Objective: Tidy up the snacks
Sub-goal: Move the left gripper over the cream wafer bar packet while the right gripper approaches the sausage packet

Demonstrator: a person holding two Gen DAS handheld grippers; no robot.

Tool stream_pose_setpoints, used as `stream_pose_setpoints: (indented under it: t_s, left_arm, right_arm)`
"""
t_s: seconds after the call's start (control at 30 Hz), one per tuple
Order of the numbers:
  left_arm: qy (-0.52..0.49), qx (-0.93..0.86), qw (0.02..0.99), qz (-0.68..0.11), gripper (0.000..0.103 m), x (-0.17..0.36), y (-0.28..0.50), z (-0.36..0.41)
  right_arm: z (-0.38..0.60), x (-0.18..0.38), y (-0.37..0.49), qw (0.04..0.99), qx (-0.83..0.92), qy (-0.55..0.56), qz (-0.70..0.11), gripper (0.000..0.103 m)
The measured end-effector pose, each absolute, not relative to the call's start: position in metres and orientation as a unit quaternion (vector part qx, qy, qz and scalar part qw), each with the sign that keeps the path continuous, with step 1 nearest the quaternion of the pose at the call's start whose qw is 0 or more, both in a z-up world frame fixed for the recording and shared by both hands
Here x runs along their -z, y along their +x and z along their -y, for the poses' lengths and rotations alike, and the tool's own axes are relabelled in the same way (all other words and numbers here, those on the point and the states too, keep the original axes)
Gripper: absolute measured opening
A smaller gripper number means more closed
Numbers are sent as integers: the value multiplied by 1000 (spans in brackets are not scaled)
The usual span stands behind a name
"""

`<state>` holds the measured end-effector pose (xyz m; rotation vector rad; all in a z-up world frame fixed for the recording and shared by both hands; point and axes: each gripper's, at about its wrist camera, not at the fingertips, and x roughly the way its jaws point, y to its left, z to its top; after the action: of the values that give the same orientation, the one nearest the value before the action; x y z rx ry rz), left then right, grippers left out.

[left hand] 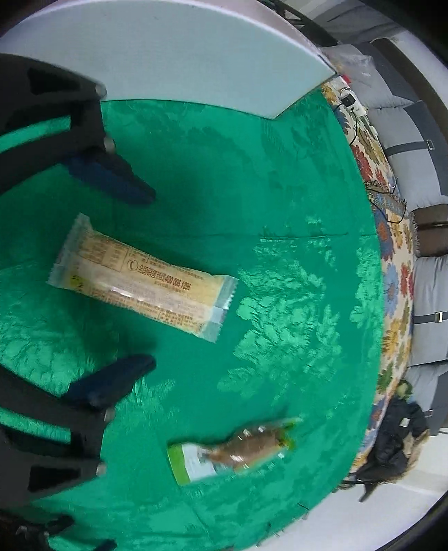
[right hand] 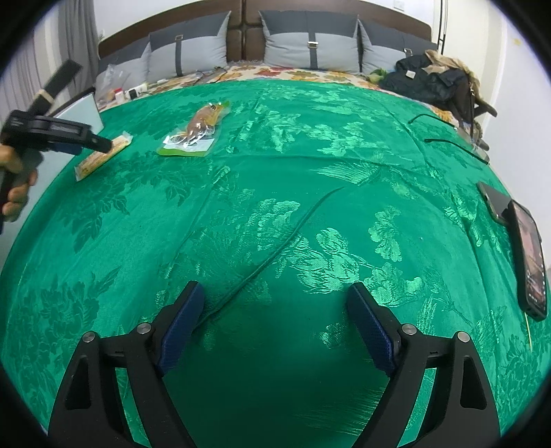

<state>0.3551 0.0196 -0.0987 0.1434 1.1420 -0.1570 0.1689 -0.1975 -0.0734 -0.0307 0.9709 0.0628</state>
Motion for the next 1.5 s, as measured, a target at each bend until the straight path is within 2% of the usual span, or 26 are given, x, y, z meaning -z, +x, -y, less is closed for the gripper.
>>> stream_pose_setpoints:
  t_s: [0.07,0.1,0.13,0.37,0.53,0.57,0.6,0.63,0.7,0.97,1.07,1.13,1.3,1.5]
  left_arm:
    - [49,86,842,-531,53,98,353,-23]
    - [43,78,845,-527,33,96,352,-25]
    - [41,72,845,-528,25,96,352,-27]
    - [-74,39,844,-529,23,87,309,-57]
    - [-85,43,850,-518,24,83,261,-52]
    - [-83,46,853,-513,25,84,253,-50]
    - [-82,49,856,-509,32,86,248,-48]
    - [-81,50,857,-507,49,88,247,-48]
    - [-75,43,861,-502,71,94,244,-47]
    - [22,23,884,-466,86,108,238,-35]
    - [10,25,888,-459,90,111,236,-40]
    - [8,18,889,-458,97,114,238,-42]
    - [8,17,891,-454,102,116,239,-42]
    - [7,18,890,-455,103,116,239,-42]
  right_arm:
    - [197,73,169,884,-30,-15,-467,89]
    - [197,73,169,884,-30,-15,-467,89]
    - [197,73,169,884,-30,-15,-467,89]
    - [197,74,169,884,-30,-15,-467,89]
    - [197,74,169,884,-30,-15,-467,89]
    - [197,74,169,884,-30,-15,-467,89]
    - [197,74,169,884,-30,-15,-467,89]
    - [197,73,169,884,-30,-15,-467,89]
    - [197,73,169,884,-30,-15,-467,89]
    - [197,74,169,884,-30,-14,-466,89]
    - [197,74,169,884,-30,-14,-466,89]
    - [198,73,169,884,-31,-14,-466,89]
    - [198,73,169,884,-31,-14,-466,89]
    - [198,73,169,884,-30,-14,-466,89]
